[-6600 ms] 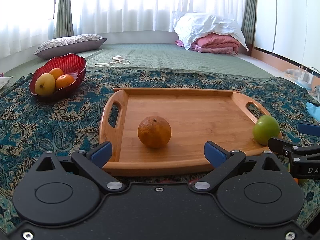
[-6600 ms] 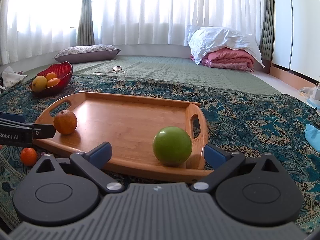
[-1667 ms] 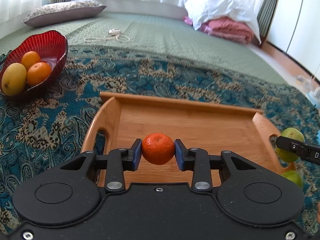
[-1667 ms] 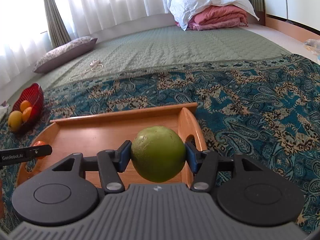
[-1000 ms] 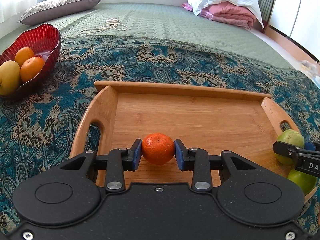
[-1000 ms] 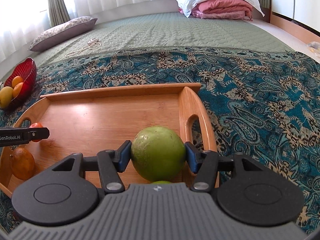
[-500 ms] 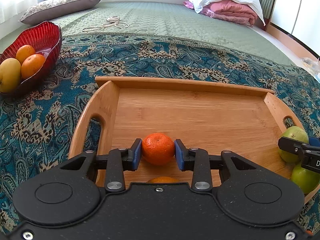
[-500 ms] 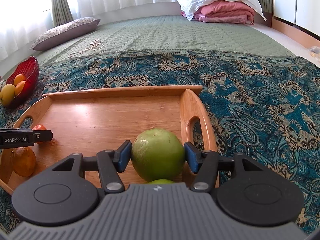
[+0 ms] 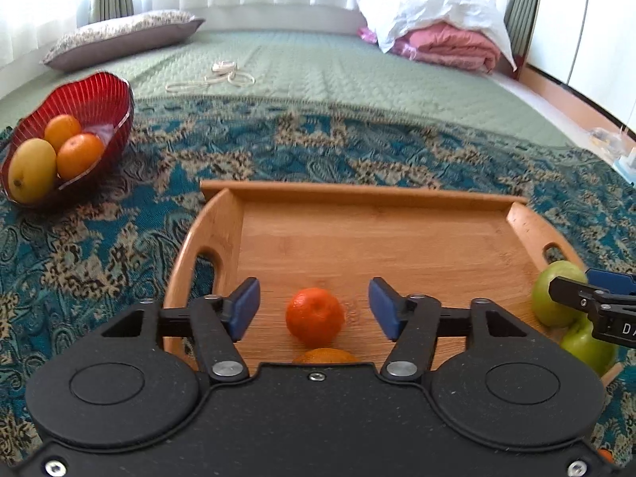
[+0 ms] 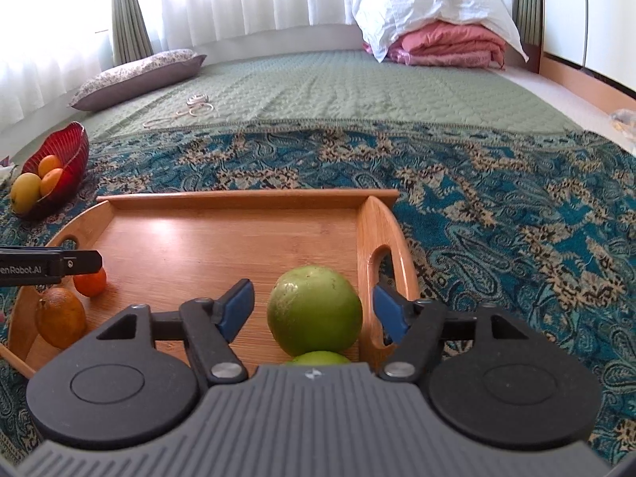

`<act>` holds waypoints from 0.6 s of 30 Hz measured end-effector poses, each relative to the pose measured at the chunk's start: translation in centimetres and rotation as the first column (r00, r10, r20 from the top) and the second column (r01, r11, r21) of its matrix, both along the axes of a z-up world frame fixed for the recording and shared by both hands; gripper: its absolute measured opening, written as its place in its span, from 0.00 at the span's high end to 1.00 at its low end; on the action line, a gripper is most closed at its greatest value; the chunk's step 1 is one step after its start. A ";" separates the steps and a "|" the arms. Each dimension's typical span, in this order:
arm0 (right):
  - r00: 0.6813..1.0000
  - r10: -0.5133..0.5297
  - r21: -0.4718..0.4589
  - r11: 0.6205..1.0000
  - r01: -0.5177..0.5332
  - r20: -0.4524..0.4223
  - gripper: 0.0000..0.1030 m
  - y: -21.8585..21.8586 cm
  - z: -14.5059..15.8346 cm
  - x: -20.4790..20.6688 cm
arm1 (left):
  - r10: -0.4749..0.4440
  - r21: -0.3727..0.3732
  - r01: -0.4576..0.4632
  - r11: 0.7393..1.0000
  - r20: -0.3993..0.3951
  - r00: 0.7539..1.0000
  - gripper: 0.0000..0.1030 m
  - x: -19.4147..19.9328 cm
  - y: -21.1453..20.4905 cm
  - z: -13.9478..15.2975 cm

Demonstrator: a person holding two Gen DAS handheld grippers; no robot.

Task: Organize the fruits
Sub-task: 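Open both grippers to release the tangerine and pale green pomelo on the tray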

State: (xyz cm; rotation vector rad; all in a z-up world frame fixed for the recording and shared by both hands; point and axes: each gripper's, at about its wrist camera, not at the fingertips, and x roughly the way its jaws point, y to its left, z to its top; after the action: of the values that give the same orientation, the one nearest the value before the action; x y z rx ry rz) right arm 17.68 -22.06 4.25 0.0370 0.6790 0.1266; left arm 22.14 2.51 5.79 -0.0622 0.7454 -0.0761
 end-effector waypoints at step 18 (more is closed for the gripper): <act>0.992 0.028 -0.015 1.000 -0.026 0.119 0.08 -0.3 1.8 -7.0 | -0.047 -0.046 0.053 0.997 0.124 0.991 0.05 -8.8 -0.9 2.8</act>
State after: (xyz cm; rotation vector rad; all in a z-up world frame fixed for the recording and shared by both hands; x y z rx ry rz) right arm 10.68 -22.34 6.06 0.0070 0.5609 0.1492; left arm 13.39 1.61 8.54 -0.0852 0.6223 -0.1455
